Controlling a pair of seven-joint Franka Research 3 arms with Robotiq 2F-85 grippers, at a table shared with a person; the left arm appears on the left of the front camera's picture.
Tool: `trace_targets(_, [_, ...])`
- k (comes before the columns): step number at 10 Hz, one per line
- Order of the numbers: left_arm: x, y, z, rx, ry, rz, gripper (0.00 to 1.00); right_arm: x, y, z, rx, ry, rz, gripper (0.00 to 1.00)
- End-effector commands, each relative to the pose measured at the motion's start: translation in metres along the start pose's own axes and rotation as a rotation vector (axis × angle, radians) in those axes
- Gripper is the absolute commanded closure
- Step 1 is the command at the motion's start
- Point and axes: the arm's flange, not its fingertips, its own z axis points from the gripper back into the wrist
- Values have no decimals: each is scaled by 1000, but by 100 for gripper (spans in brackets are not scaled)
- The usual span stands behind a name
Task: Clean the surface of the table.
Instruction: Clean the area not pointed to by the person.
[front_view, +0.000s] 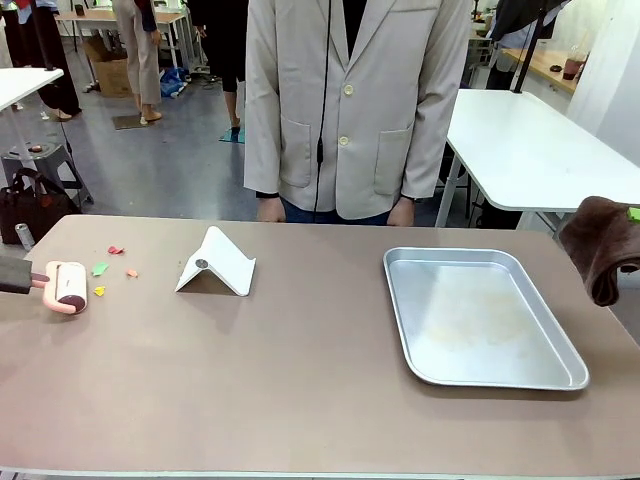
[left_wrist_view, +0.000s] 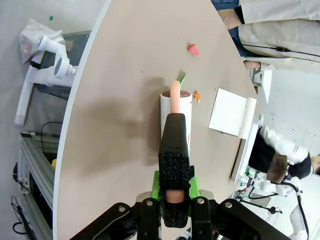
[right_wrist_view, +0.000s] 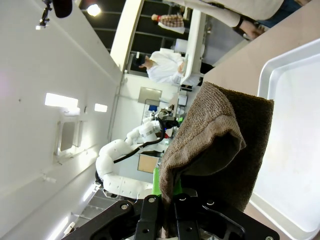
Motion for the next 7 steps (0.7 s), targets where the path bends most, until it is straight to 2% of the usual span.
trace_targets(1, [-3,-2,-15,30,-19,24,78,-1,4,1,12,1,6,93])
trace_targets(7, [14,-15,-50,42,33,57,78,-1,4,1,12,1,6,93])
